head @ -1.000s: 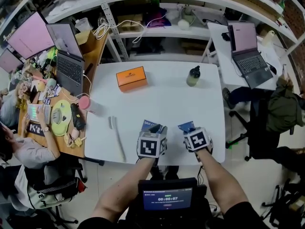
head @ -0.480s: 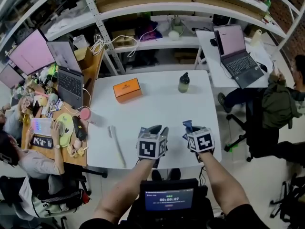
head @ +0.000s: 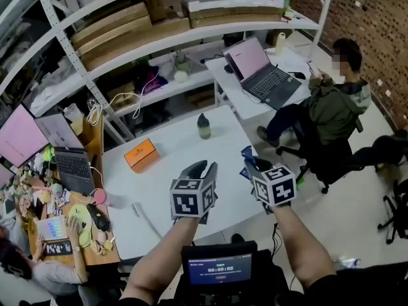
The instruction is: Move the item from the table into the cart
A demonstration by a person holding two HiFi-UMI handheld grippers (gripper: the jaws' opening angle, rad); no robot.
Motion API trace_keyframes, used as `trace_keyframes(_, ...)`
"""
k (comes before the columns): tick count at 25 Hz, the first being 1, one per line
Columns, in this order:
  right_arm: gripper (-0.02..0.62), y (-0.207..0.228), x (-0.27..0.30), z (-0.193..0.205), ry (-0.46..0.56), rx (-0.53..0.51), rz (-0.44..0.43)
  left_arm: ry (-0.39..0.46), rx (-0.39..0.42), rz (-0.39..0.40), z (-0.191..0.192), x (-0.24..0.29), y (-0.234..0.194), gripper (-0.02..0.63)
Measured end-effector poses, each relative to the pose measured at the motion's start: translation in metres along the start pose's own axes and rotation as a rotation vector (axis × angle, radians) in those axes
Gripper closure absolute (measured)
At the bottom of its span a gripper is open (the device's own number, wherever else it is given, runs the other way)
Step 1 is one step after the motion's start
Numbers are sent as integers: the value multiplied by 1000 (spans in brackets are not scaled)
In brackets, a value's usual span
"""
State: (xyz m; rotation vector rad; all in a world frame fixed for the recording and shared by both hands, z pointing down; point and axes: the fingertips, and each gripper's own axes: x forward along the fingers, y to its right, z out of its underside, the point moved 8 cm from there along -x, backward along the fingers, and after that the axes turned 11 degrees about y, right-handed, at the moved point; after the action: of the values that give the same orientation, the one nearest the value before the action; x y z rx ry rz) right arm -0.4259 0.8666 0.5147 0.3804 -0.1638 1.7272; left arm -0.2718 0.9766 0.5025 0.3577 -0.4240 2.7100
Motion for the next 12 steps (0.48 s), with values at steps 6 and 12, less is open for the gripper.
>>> trace_keyframes(6,557,-11,-108,-25,128,9,216,55,129,228,-21,-18,65,488)
trace_keyframes(12,557,-4,-233,-24,221,15,391,89,181,424,-19,-37,171,505)
